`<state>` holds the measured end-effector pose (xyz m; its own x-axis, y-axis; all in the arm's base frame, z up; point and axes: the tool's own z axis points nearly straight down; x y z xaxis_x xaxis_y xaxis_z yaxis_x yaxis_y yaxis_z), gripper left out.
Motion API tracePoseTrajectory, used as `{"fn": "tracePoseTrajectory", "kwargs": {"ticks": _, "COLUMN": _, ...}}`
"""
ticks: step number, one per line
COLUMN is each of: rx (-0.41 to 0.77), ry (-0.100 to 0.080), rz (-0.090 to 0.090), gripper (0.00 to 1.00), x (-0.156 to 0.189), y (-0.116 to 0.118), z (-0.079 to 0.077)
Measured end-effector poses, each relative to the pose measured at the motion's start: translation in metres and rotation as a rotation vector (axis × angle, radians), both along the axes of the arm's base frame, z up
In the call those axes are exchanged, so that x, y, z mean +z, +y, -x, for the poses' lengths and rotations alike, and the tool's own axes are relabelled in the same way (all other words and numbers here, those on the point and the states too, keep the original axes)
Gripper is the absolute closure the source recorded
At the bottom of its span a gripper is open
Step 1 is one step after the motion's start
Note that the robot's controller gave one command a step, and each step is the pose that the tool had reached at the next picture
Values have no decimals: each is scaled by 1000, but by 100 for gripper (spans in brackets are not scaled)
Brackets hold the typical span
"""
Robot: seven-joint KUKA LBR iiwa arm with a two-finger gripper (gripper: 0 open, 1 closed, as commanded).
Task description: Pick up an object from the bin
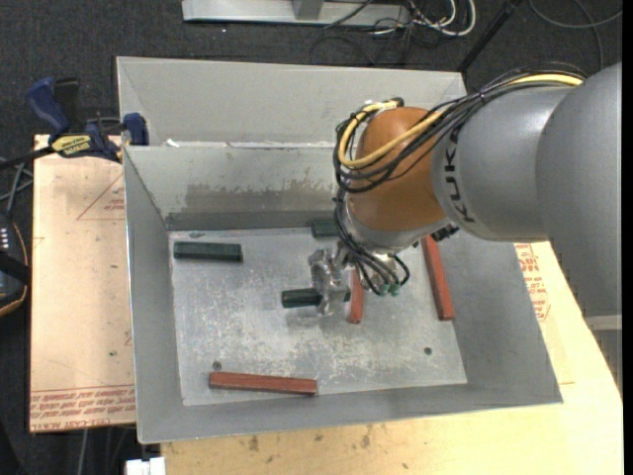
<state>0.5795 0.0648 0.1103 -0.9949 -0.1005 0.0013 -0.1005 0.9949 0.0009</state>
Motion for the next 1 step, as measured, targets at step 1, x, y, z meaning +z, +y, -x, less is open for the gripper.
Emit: {"fn": "tracePoseTrajectory", "kwargs": {"ticks": 1, "rx": 0, "ry": -4, "rz": 0, "gripper": 100, "x": 13, "y": 0, "z": -1}}
